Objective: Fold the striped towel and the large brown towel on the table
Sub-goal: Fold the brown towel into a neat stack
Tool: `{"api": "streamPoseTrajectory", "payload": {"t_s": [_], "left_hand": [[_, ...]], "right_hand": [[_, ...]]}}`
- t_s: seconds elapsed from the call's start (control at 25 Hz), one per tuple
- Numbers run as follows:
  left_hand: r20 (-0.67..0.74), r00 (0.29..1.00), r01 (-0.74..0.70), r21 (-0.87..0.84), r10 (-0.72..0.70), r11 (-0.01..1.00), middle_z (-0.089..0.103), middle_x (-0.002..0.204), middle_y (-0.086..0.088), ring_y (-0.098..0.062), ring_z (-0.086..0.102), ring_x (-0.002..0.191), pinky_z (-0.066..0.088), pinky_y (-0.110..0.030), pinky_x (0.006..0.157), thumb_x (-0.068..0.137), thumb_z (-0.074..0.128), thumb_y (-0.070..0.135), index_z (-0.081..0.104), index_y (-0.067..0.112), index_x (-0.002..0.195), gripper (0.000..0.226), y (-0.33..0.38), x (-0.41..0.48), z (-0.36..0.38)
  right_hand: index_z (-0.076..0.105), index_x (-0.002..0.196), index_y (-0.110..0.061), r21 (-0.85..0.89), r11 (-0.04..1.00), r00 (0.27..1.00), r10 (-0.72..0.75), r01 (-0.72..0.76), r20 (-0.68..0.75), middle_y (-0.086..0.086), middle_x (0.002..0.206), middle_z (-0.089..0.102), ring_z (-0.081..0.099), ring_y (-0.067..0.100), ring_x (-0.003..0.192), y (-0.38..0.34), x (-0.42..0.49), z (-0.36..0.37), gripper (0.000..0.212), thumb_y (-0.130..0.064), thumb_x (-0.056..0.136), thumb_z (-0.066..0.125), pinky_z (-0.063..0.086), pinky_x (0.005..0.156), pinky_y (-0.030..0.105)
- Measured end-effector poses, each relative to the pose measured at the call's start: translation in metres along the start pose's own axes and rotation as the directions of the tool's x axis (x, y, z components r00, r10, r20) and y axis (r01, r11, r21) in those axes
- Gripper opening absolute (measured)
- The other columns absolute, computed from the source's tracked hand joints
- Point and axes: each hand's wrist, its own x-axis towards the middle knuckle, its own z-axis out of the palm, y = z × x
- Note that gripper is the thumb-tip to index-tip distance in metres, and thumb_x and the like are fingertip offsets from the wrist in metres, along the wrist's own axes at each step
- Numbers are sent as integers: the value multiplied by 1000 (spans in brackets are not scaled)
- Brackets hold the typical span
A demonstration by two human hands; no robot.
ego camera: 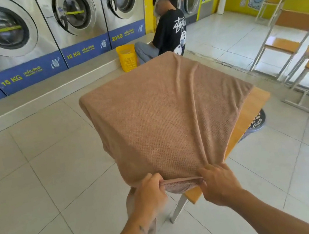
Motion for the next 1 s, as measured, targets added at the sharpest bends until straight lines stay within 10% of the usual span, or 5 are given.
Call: {"api": "streamPoseTrajectory", "payload": {"t_s": [0.32, 0.68, 1.0], "left_hand": [[64, 997, 34, -15, -33, 999, 58, 88, 9, -12, 56, 82, 49, -30, 69, 94, 47, 17, 55, 26, 82, 17, 33, -22, 24], [-179, 925, 321, -108, -336, 941, 56, 84, 5, -13, 59, 76, 57, -33, 69, 95, 53, 17, 57, 22, 82, 14, 81, -71, 51], [-335, 916, 160, -197, -220, 967, 57, 83, 20, -6, 59, 77, 48, -13, 64, 95, 60, 21, 62, 31, 82, 16, 109, -91, 54]], "right_hand": [[59, 110, -21, 44, 997, 989, -67, 62, 133, 0, 117, 61, 57, 26, 113, 40, -27, 20, 21, -24, 94, 47, 47, 94, 37], [60, 105, -19, 151, 940, 936, -325, 305, 134, 4, 112, 67, 63, 30, 103, 65, -45, 20, 16, -19, 92, 52, 49, 83, 37], [57, 103, -27, 160, 877, 891, -452, 453, -40, -5, 104, 57, 53, 21, 98, 39, -34, 0, 22, -43, 88, 53, 43, 91, 38]]}}
